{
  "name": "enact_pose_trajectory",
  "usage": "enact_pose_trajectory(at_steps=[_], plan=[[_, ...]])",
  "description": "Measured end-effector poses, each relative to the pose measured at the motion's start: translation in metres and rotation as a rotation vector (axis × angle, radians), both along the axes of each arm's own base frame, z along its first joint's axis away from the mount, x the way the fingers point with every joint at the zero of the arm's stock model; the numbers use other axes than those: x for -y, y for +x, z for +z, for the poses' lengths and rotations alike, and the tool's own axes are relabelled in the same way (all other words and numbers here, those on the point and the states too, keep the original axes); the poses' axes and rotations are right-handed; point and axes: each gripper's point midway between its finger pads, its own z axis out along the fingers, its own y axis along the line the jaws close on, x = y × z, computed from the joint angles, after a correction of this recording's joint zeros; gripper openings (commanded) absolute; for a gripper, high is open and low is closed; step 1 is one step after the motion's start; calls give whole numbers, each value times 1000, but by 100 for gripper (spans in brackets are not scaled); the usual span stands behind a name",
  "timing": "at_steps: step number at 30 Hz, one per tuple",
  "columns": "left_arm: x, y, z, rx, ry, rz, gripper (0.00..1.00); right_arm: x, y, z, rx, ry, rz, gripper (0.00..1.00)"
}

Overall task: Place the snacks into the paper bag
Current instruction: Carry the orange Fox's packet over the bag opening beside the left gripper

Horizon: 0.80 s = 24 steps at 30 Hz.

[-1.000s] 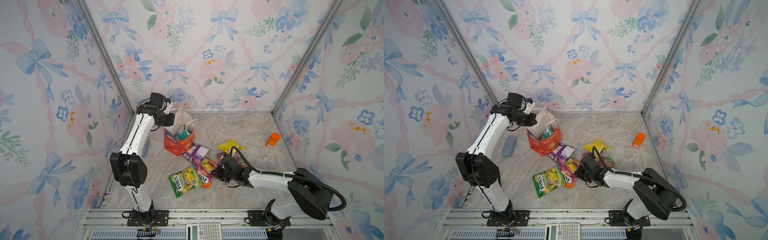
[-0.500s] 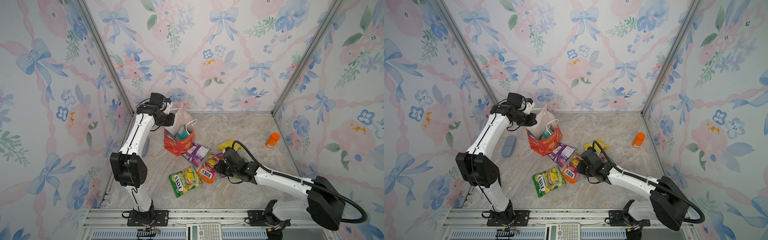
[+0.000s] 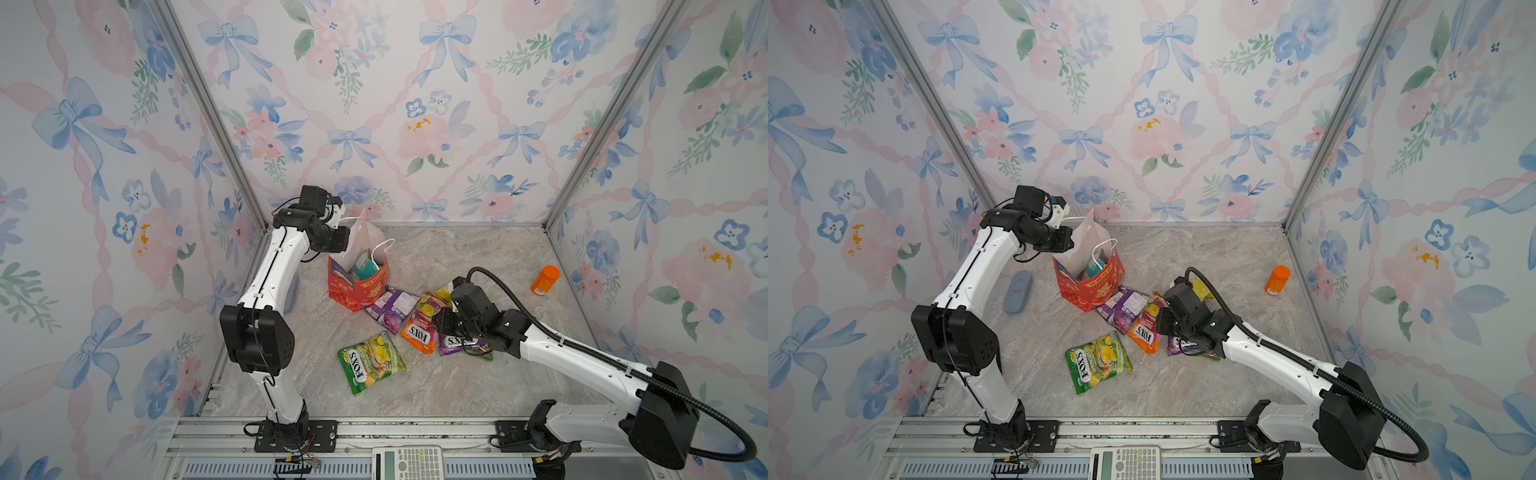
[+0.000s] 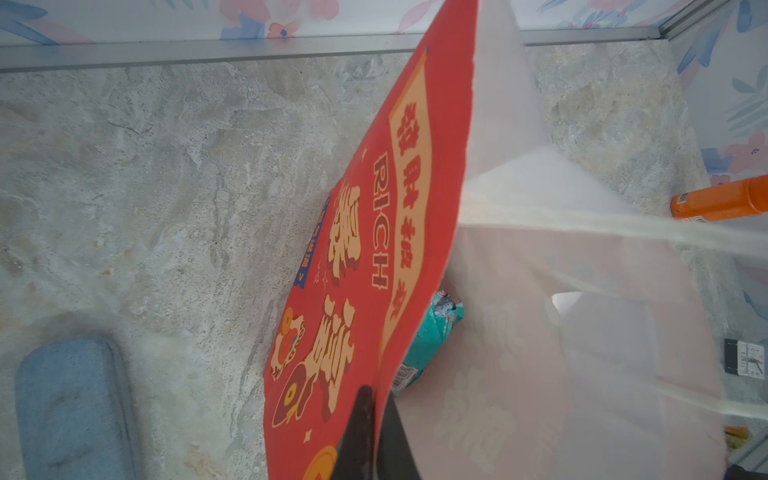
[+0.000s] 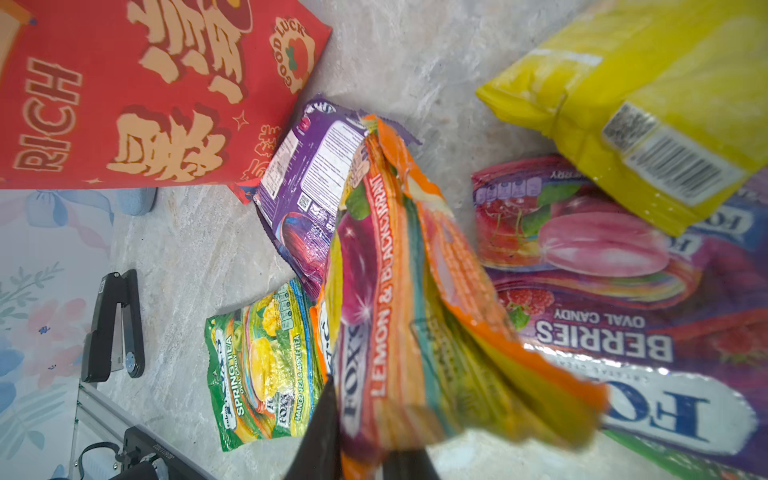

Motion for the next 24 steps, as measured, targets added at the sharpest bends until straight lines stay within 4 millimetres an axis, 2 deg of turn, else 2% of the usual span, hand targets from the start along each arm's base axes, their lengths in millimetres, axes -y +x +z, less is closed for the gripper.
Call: enact_pose_trajectory(at_steps=[6,12,19,24], plan=[[0,0,0,0,0,1,0,-5,10,39,81,6,35,4],[-1,0,0,1,7,5,0,-17,8,85,175,19,110,4],[-3,1,-1,2,15,11,0,-56,-17,154,321,68,297,4],[-4,1,-1,2,15,13,0,-86,-26,184,382,101,403,4]])
